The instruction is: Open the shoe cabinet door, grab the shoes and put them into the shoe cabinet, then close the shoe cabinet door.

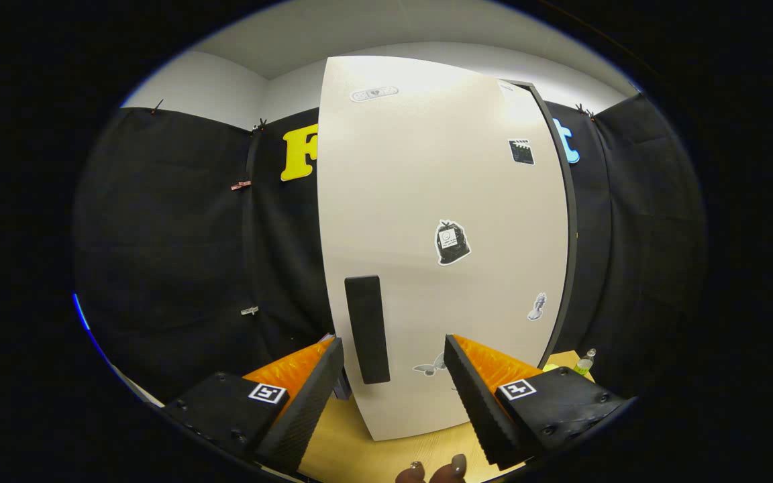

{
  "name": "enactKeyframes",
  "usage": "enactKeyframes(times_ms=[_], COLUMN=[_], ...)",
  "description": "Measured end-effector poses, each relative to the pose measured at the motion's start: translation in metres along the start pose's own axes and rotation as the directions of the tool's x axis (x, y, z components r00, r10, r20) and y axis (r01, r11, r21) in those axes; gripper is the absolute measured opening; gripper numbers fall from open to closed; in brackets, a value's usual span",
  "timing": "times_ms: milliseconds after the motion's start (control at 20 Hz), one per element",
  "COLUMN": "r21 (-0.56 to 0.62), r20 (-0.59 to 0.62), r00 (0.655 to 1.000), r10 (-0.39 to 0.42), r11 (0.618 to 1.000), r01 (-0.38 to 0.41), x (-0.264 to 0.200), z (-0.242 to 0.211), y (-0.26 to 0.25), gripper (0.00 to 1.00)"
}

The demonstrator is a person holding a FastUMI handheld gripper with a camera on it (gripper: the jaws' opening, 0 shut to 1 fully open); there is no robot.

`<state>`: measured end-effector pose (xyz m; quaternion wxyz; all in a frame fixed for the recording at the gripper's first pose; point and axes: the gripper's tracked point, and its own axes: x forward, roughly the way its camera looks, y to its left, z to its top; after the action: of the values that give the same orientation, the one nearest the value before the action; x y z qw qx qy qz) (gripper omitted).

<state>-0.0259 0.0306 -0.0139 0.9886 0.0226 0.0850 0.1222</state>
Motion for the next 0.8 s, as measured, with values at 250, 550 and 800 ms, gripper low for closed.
enactKeyframes(times_ms=[250, 550, 800], r21=[-0.005, -0.014, -0.019], r20=[0.007, 0.011, 0.018], r00=[1.0, 0.999, 0.998], r10=[-0.023, -0.046, -0.063], r11=[1.0, 0.999, 0.998], r01=[0.023, 0.046, 0.063], x=[-0.0005, -0.0008, -0.0005], z=[0.0003, 0.0036, 0.005], y=[-0.0008, -0.0027, -0.0045], gripper=[0.99, 0.99, 0.99])
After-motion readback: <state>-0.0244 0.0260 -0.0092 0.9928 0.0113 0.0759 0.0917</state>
